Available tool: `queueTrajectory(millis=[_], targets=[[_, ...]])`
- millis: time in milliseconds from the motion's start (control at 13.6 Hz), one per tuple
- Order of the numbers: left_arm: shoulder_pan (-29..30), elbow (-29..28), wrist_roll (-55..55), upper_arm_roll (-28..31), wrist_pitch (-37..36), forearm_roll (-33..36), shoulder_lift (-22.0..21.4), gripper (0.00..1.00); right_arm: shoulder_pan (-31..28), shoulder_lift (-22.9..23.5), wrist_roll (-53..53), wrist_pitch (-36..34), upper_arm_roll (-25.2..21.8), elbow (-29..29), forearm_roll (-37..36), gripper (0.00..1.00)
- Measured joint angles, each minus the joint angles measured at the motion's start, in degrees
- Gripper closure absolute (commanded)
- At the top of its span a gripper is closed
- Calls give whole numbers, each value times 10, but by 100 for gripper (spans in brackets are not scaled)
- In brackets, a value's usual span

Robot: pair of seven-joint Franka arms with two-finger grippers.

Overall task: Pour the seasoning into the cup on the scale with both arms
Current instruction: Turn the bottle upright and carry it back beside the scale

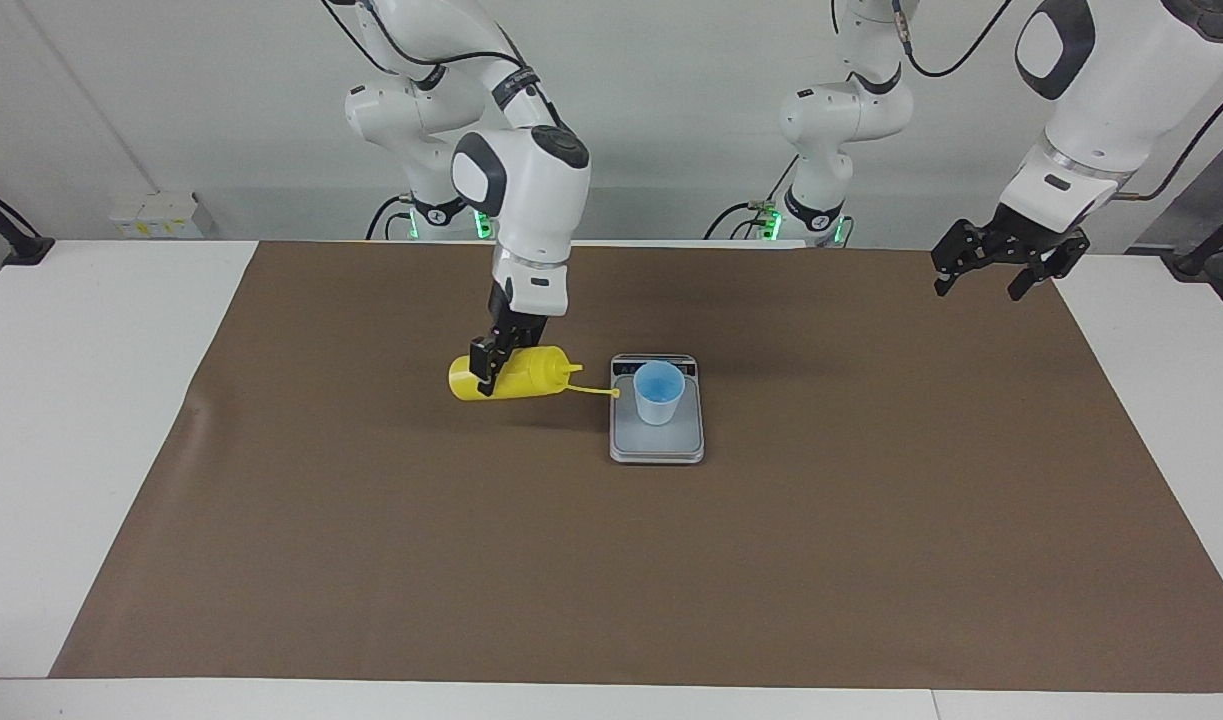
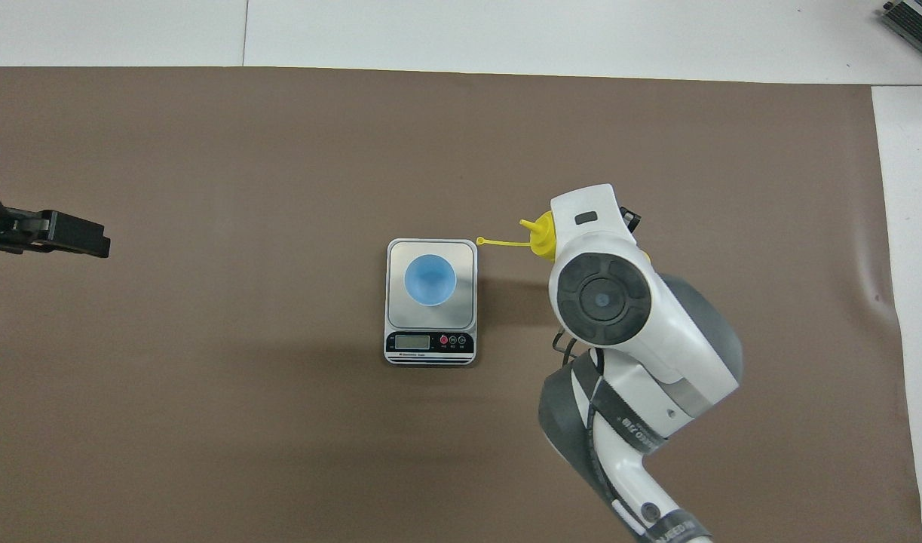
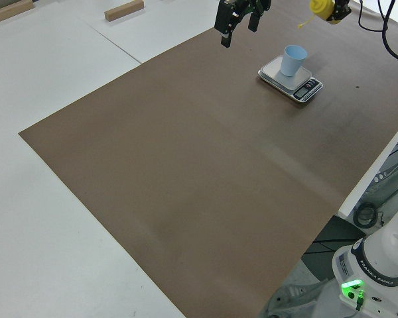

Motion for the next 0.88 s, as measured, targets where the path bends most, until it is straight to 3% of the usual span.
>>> queueTrajectory(millis=[589,884], targets=[[0,0,0,0,0,0,0,0,-145,-1,-412,37,-2,-9,322,100],[0,0,0,0,0,0,0,0,-194,1,-601,81,-2,-55,506,100]])
